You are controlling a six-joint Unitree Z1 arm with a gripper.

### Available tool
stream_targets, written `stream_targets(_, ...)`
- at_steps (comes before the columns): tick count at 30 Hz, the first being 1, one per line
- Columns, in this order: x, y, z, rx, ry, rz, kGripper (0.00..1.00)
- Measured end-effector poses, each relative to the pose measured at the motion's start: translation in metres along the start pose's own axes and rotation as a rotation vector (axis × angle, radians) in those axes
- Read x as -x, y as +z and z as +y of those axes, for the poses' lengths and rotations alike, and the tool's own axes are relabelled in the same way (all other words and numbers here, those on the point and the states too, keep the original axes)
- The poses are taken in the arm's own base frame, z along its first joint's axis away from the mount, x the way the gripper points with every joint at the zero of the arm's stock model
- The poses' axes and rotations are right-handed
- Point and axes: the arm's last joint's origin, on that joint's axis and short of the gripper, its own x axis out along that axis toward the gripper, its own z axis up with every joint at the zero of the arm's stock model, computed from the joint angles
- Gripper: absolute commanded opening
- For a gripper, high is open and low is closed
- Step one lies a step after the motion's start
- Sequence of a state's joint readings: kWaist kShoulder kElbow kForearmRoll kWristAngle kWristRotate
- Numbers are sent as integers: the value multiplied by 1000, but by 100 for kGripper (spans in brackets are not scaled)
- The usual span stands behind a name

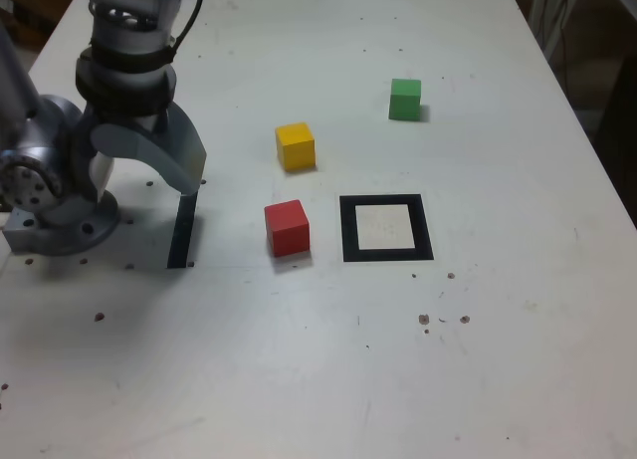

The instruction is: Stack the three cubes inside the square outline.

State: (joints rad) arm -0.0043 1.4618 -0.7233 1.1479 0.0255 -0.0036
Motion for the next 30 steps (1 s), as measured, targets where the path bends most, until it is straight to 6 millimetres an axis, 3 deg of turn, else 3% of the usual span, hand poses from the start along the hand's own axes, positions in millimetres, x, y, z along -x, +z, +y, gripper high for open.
stream_targets(15,11,5,-3,-9,-52,-57,98)
stream_targets(25,75,26,-13,71,14,-193,98)
stream_targets(30,87,53,-28,96,28,-184,98)
